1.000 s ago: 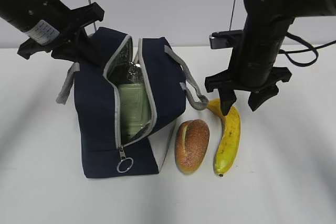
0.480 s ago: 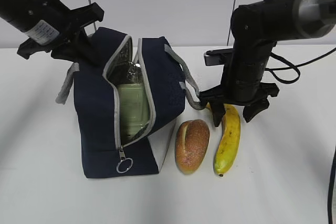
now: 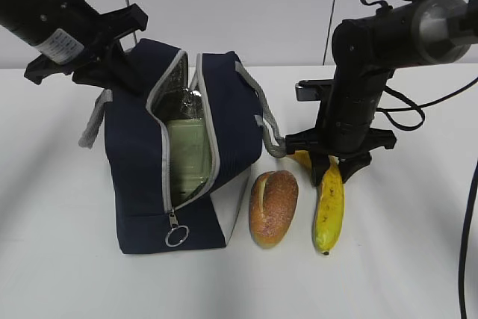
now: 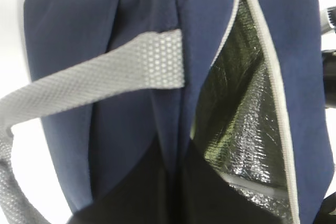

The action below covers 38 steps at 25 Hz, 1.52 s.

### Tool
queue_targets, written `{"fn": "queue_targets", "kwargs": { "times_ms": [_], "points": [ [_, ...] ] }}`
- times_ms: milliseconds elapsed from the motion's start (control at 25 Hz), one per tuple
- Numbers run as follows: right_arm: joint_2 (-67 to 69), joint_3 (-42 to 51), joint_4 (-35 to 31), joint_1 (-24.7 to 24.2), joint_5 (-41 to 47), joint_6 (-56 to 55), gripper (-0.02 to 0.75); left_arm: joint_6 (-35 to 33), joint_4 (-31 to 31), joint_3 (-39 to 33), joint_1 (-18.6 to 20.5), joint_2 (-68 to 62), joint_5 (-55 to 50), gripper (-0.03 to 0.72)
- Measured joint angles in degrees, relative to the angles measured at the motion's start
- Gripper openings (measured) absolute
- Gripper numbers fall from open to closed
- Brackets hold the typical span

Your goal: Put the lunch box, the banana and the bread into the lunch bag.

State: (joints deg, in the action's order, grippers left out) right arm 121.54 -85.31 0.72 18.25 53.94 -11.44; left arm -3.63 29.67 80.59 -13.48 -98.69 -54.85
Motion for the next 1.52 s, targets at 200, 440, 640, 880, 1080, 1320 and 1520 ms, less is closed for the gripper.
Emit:
{"fn": "queue_targets", "kwargs": {
  "times_ms": [200,440,640,880,1080,1320,1520],
  "points": [
    [0.0,-0.7,3.0,0.0,1.5,-1.5,0.286,0.0,0.0,0.0,0.0,0.0,0.0,-0.003],
    [-1.3,-9.2,14.4,0.0,12.2,-4.7,0.286,0.0,0.0,0.0,0.0,0.0,-0.1,-0.003],
    [-4.8,-19.8,9.8,-0.2,15.9,-2.8,0.286,0.0,0.0,0.0,0.0,0.0,-0.1,-0.003],
    [-5.9,-29.2,-18.0,0.3,16.4,5.8,0.286,0.0,0.0,0.0,0.0,0.0,-0.1,-0.003],
    [-5.7,-29.8,-32.9,2.1,16.1,10.4,0.286,0.0,0.0,0.0,0.0,0.0,-0.1,-0.003],
    [-1.3,-29.9,-41.9,3.7,14.4,13.8,0.286,0.0,0.0,0.0,0.0,0.0,-0.1,-0.003],
    [2.8,-29.9,-39.7,3.8,14.2,13.5,0.287,0.0,0.0,0.0,0.0,0.0,-0.1,-0.003]
  ]
}}
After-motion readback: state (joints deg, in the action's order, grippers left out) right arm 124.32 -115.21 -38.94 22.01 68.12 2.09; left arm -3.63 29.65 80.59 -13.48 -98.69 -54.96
